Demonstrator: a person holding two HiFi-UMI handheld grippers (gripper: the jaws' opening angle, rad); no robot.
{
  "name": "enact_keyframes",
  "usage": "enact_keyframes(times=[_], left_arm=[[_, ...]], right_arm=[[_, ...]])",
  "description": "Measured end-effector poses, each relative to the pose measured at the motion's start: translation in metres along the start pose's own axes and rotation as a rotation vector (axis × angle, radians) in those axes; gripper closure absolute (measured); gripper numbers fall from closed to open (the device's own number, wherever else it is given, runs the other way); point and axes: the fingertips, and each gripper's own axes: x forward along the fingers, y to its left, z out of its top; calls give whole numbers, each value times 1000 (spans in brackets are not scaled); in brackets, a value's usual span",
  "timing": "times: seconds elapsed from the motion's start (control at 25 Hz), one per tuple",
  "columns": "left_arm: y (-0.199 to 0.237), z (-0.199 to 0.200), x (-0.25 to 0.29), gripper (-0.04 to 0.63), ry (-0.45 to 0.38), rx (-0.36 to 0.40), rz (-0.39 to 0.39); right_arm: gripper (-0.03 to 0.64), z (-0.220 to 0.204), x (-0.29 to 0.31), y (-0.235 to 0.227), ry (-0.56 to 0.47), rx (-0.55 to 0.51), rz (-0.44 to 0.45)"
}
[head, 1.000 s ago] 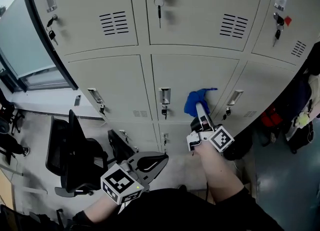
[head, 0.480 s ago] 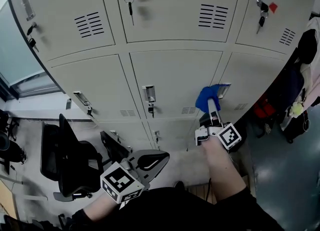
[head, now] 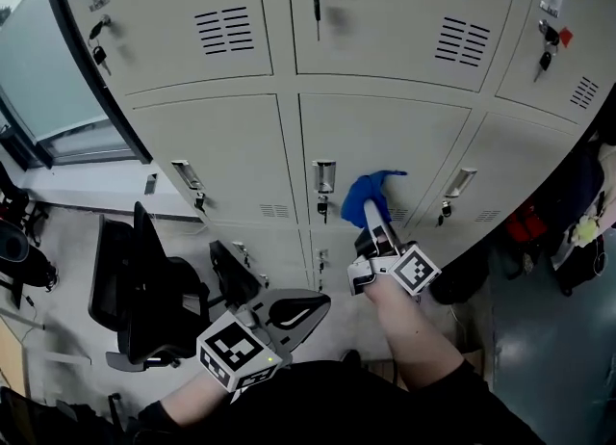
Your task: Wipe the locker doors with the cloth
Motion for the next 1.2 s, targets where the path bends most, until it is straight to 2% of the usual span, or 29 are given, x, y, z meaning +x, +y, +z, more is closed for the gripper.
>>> enact_keyframes(times=[0.2,0.4,0.6,0.76,1.04,1.2], left_arm=[[12,-5,-20,588,2,-17,49],[18,-9,-30,588,-3,-21,68],[16,-9,-23,588,7,-20,54],[11,-6,-9,588,9,-12,28],[0,-4,16,588,26,-4,-13],[-5,-2,27,588,26,0,-29]], right_arm=[[514,-48,23,7,84,35,14],[514,-55,26,-9,89,54,-30],[514,-25,11,-23,45,4,-41],[514,9,-16,-47,-8,-4,-113],[514,69,-58,-72,-98,-44,-181],[514,88,-72,-80,-131,-47,-201]])
